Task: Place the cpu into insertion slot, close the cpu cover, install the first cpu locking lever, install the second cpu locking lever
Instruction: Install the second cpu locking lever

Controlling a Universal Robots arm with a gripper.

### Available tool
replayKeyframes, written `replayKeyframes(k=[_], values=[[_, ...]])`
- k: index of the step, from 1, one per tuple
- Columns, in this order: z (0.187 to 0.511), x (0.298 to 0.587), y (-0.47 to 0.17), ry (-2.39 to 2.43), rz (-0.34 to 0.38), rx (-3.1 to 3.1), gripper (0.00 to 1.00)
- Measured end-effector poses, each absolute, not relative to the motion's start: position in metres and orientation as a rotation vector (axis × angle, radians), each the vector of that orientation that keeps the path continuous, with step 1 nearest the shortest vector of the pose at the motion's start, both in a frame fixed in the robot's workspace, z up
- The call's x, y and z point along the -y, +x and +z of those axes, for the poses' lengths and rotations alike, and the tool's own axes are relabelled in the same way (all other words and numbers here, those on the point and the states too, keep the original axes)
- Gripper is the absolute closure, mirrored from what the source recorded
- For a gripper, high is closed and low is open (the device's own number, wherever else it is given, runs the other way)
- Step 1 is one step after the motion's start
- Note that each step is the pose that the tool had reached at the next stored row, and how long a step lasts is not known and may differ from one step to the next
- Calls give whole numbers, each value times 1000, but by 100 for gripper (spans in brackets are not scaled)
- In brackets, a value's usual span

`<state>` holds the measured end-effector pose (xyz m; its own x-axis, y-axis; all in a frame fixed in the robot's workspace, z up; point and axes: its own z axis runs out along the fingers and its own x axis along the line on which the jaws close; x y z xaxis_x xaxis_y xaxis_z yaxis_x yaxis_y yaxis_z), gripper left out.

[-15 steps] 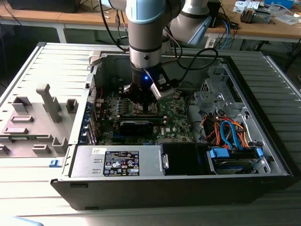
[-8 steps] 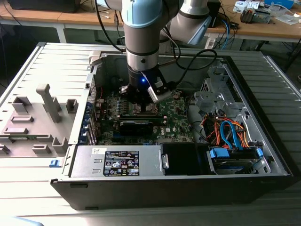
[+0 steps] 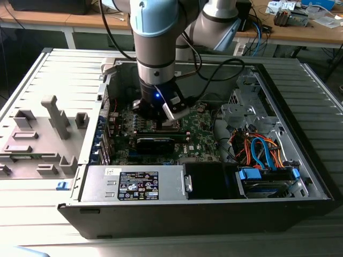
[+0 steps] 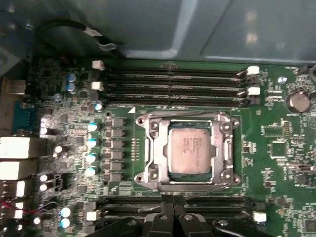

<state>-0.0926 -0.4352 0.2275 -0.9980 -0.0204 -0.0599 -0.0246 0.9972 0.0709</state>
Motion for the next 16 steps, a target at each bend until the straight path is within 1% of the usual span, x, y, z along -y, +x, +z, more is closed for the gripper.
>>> replayKeyframes(k=[11,16], values=[[222,438,-107,-60,122,-3078,89],[217,438,-108,-193,130,-3076,89]])
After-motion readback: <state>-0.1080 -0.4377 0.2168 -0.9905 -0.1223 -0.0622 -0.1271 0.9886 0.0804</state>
